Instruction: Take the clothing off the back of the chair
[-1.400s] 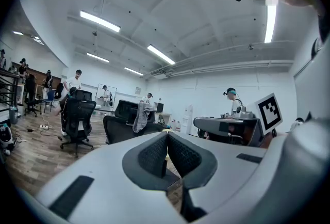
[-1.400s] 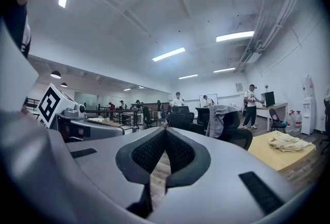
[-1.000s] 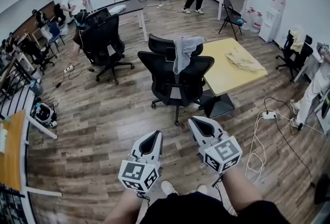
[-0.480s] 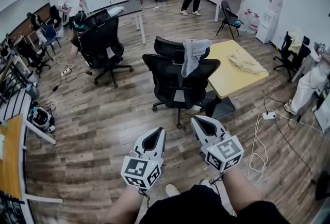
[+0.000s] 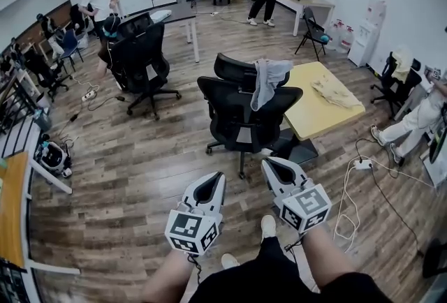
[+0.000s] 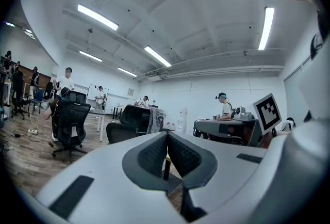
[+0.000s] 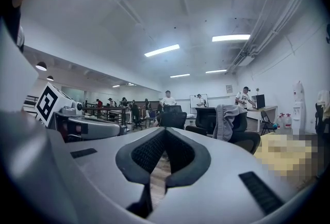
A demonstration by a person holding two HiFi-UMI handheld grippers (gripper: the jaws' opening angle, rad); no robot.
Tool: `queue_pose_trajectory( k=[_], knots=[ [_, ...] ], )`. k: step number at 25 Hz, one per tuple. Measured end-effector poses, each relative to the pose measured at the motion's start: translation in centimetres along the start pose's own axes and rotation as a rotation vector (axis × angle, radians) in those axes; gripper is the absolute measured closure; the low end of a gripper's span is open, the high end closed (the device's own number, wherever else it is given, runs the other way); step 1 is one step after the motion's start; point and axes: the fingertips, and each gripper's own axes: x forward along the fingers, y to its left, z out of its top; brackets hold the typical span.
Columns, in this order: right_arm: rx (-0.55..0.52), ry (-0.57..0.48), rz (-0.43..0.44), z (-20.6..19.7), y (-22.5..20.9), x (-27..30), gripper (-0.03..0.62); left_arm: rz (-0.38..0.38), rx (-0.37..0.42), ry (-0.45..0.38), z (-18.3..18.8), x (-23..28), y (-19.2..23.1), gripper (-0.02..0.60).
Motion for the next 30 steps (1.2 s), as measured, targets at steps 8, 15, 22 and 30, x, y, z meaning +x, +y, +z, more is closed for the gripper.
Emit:
queue_pose_trajectory(
  k=[8, 15, 22, 30],
  knots=[
    [0.022, -0.006, 0.001, 0.0, -4.0, 1.6, 0.582, 0.007, 0.023, 0.018, 0.1, 4.0, 0.0, 0.565],
    [0.046, -0.004, 0.007, -0.3, -10.1, 3.5, 0.582, 0.023, 0.019, 0.032, 0.0, 10.4, 0.0, 0.564],
    [0.065, 0.011, 0.024, -0.9, -17.8, 6.4, 0.582, 0.042, 0.012, 0.042, 0.3, 18.6, 0.6, 0.563],
    [0.076, 0.023, 0.030, -1.9, -25.0, 8.8, 0.582, 0.061, 0.003, 0.044, 0.1, 26.6, 1.4, 0.563]
  ],
)
